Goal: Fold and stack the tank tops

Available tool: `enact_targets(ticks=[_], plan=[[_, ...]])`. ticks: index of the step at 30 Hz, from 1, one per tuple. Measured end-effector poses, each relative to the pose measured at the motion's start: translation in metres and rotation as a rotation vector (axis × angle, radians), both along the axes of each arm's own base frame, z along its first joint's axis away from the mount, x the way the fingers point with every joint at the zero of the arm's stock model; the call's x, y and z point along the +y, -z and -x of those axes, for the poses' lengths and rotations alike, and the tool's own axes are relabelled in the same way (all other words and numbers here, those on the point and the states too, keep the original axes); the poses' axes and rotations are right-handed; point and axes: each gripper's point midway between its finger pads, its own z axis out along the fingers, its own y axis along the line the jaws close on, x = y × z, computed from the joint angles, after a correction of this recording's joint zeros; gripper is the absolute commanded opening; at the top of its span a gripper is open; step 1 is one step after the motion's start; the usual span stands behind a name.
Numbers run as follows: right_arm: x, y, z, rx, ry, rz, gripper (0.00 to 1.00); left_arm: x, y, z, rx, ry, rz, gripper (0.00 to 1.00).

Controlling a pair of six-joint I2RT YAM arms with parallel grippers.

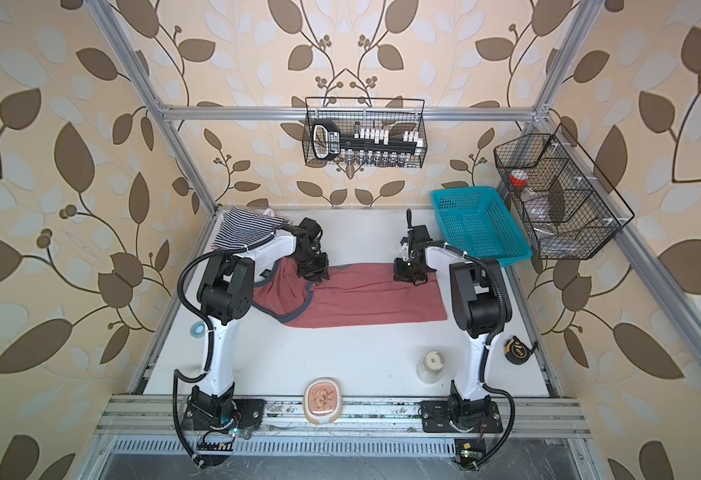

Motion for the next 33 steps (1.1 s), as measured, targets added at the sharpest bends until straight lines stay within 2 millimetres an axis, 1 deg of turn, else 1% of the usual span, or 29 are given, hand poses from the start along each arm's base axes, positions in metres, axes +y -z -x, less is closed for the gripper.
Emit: enact_targets(ticks=[3, 7, 12, 14, 17, 19, 21, 24, 25, 27, 29, 31, 33], plan=[[-0.002, 0.0, 0.018, 0.014, -0.001, -0.003, 0.15, 0.003, -0.007, 0.007, -0.006, 0.0, -0.001, 0.29], [-0.005, 0.001, 0.038, 0.029, -0.001, 0.0, 0.16, 0.005, -0.015, 0.007, -0.025, -0.002, -0.002, 0.3], [-0.009, 0.0, 0.045, 0.04, 0.007, 0.015, 0.16, 0.006, -0.02, 0.005, -0.04, -0.005, -0.009, 0.31], [-0.011, -0.004, 0.046, 0.04, 0.015, 0.019, 0.16, 0.009, -0.022, 0.005, -0.042, -0.008, -0.026, 0.32], [-0.012, -0.016, 0.045, 0.023, 0.024, 0.017, 0.16, 0.017, -0.03, -0.001, -0.064, -0.018, -0.068, 0.36], [-0.01, -0.026, 0.039, 0.002, 0.023, 0.013, 0.16, 0.026, -0.041, -0.012, -0.093, -0.04, -0.092, 0.38], [-0.007, -0.036, 0.03, -0.027, 0.018, 0.007, 0.16, 0.04, -0.051, -0.024, -0.118, -0.074, -0.109, 0.4], [-0.004, -0.046, 0.02, -0.059, 0.015, 0.0, 0.16, 0.073, -0.066, -0.044, -0.155, -0.151, -0.148, 0.43], [-0.002, -0.047, 0.017, -0.061, 0.014, -0.004, 0.16, 0.086, -0.071, -0.051, -0.167, -0.177, -0.167, 0.46], [0.0, -0.042, 0.015, -0.054, 0.01, -0.008, 0.16, 0.106, -0.081, -0.065, -0.189, -0.217, -0.201, 0.49], [0.003, -0.032, 0.017, -0.027, 0.005, -0.01, 0.16, 0.124, -0.087, -0.082, -0.213, -0.25, -0.234, 0.51], [0.007, -0.022, 0.02, 0.003, 0.0, -0.013, 0.16, 0.132, -0.088, -0.1, -0.236, -0.267, -0.261, 0.51], [0.009, -0.018, 0.021, 0.014, -0.002, -0.016, 0.16, 0.131, -0.083, -0.113, -0.24, -0.261, -0.273, 0.52]])
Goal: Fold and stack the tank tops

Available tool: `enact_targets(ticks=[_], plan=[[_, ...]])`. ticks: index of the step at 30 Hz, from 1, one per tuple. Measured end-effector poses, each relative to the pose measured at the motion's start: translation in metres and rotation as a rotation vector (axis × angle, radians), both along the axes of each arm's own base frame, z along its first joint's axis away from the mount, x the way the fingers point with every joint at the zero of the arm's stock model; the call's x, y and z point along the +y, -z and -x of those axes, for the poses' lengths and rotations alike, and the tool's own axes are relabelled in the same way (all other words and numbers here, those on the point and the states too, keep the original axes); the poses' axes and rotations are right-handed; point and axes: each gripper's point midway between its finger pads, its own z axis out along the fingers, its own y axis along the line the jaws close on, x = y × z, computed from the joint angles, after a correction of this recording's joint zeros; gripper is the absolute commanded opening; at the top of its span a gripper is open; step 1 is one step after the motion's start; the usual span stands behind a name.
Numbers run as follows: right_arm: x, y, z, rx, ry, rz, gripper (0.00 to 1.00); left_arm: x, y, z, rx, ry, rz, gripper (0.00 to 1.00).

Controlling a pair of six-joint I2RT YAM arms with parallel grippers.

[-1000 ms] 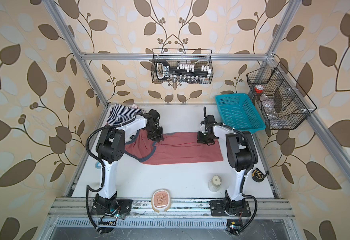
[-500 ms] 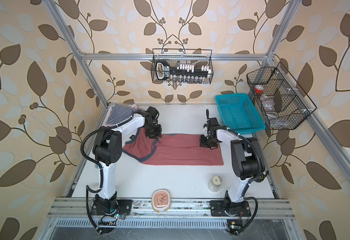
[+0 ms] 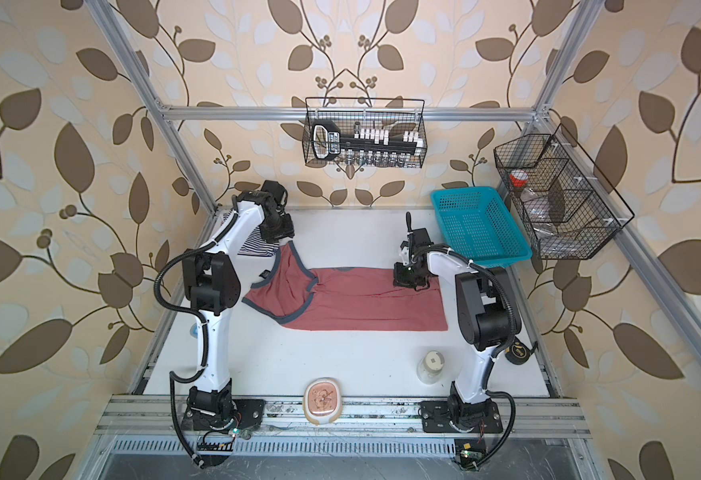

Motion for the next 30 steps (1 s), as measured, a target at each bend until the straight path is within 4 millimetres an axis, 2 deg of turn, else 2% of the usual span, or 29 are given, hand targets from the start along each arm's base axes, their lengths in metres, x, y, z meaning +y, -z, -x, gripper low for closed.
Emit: enact_targets(ticks=[4, 9, 13, 17, 25, 27, 30], plan=[[0.003, 0.0, -0.002, -0.006, -0.003, -0.013, 0.16, -0.005, 0.027, -0.013, 0.036, 0.028, -0.02, 0.53], [0.004, -0.001, -0.003, -0.011, -0.003, -0.018, 0.16, -0.008, 0.064, -0.008, 0.114, 0.056, -0.04, 0.54], [0.005, 0.0, -0.003, -0.011, -0.004, -0.021, 0.16, -0.007, 0.079, -0.006, 0.142, 0.058, -0.05, 0.55], [0.005, 0.002, -0.002, -0.009, -0.001, -0.022, 0.16, -0.009, 0.078, -0.013, 0.122, 0.058, -0.048, 0.55], [0.004, 0.007, 0.004, 0.008, 0.005, -0.021, 0.16, -0.007, 0.064, -0.031, 0.05, 0.05, -0.046, 0.56], [0.004, 0.008, 0.004, 0.009, 0.006, -0.021, 0.16, -0.006, 0.064, -0.036, 0.036, 0.046, -0.058, 0.53], [0.003, 0.009, 0.005, 0.012, 0.007, -0.02, 0.16, -0.002, 0.075, -0.041, 0.037, 0.044, -0.07, 0.49]])
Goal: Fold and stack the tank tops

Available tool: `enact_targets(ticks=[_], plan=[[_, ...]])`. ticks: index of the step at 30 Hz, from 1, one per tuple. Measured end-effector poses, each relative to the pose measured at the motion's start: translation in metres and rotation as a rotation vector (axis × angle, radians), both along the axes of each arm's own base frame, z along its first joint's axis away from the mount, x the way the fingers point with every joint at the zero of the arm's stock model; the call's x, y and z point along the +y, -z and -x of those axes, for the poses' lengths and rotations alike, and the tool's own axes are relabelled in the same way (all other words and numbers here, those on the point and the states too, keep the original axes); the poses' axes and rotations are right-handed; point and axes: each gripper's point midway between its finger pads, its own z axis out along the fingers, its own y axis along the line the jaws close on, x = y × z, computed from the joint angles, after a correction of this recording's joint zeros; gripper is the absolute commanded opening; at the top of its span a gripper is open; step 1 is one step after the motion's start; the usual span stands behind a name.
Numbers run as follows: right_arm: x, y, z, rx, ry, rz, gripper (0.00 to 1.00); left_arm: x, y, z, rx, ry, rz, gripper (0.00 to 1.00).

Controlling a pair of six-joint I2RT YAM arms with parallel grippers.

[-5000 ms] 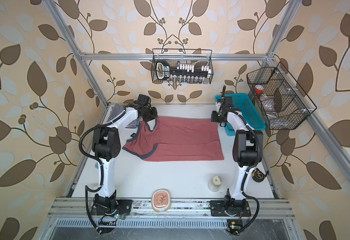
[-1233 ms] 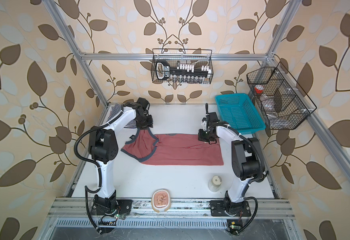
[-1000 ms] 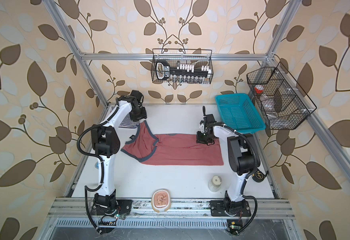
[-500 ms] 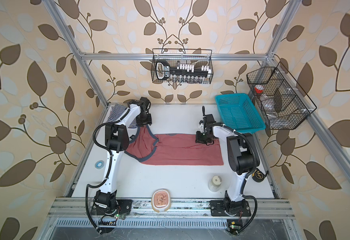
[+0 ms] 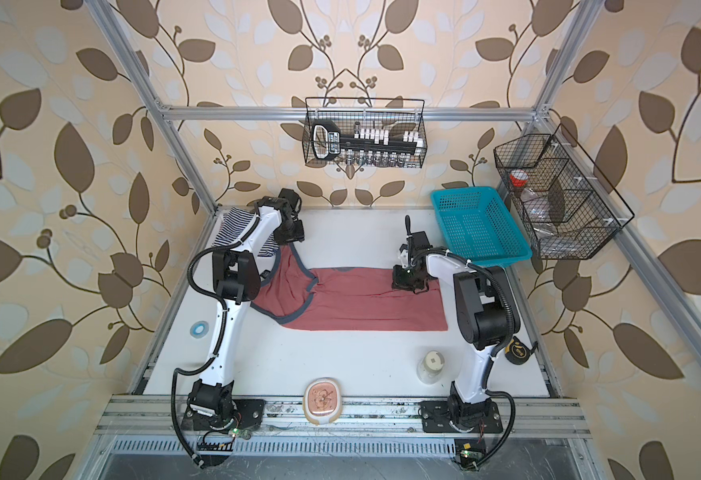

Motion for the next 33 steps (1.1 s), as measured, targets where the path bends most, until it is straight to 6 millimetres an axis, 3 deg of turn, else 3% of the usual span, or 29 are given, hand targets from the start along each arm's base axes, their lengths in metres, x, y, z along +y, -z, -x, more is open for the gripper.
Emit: enact_targets(ticks=[2, 4, 8, 10, 15, 20, 26, 33], plan=[[0.0, 0.002, 0.002, 0.005, 0.002, 0.0, 0.16, 0.003, 0.014, 0.0, 0.019, -0.001, -0.009, 0.44], [0.0, 0.003, 0.003, 0.008, 0.003, 0.0, 0.16, 0.008, 0.013, -0.003, 0.01, -0.005, -0.018, 0.38], [-0.001, 0.004, 0.004, 0.013, 0.007, 0.001, 0.16, 0.014, 0.015, -0.004, 0.01, -0.019, -0.021, 0.12], [-0.001, 0.004, 0.004, 0.013, 0.007, 0.0, 0.16, 0.014, 0.015, -0.004, 0.008, -0.019, -0.02, 0.07], [-0.001, 0.005, 0.005, 0.017, 0.008, 0.001, 0.16, 0.019, 0.013, -0.002, -0.012, -0.043, -0.014, 0.02], [-0.001, 0.009, 0.009, 0.026, 0.007, 0.002, 0.15, 0.023, 0.007, 0.017, -0.009, -0.08, -0.015, 0.01], [0.0, 0.01, 0.009, 0.024, 0.005, -0.005, 0.15, 0.034, -0.028, 0.04, -0.075, -0.15, -0.021, 0.01], [0.002, 0.011, 0.009, 0.017, 0.003, -0.015, 0.15, 0.044, -0.064, 0.05, -0.196, -0.221, -0.023, 0.01]])
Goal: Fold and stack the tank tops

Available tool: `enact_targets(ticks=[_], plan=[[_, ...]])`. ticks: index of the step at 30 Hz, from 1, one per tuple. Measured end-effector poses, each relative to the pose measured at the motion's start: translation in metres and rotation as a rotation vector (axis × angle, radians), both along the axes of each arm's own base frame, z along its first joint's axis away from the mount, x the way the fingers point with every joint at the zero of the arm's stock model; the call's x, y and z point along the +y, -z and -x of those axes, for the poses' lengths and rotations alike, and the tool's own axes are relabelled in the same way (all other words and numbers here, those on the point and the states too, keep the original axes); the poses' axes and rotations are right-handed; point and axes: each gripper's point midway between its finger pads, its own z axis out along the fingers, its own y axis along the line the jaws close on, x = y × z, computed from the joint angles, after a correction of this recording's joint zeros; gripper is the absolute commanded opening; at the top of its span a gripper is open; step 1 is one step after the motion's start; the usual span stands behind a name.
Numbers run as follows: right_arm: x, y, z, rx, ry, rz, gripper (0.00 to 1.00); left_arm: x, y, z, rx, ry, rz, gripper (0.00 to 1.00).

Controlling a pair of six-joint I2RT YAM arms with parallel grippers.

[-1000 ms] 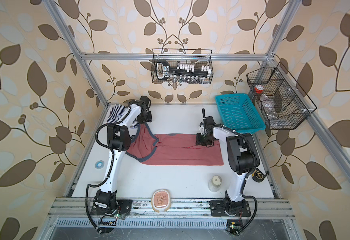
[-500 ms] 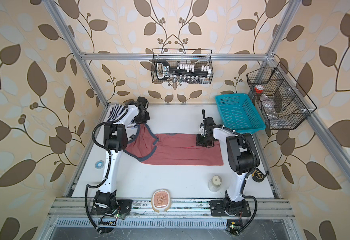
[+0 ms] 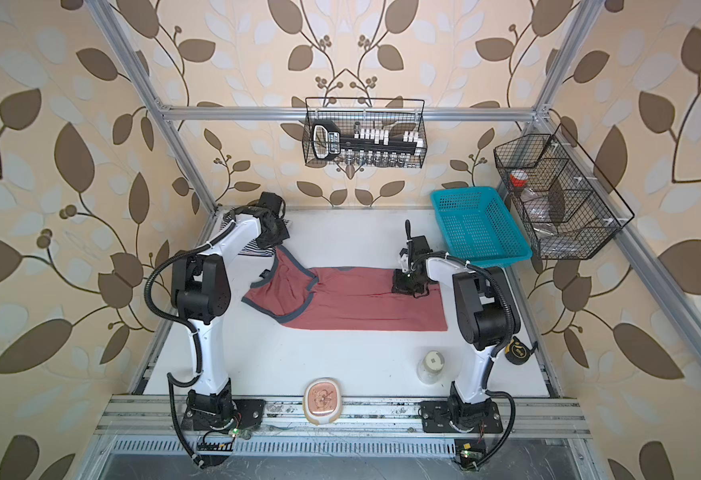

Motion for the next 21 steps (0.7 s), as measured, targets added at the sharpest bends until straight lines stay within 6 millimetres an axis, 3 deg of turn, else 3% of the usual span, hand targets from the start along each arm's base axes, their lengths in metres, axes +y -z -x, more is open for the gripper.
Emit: enact_targets(ticks=[13, 21], plan=[[0.001, 0.0, 0.0, -0.008, -0.002, -0.008, 0.15, 0.025, 0.026, 0.055, -0.007, -0.137, -0.045, 0.14], [0.001, 0.0, 0.001, -0.025, -0.004, -0.011, 0.15, 0.04, 0.015, 0.059, -0.061, -0.215, -0.094, 0.24]])
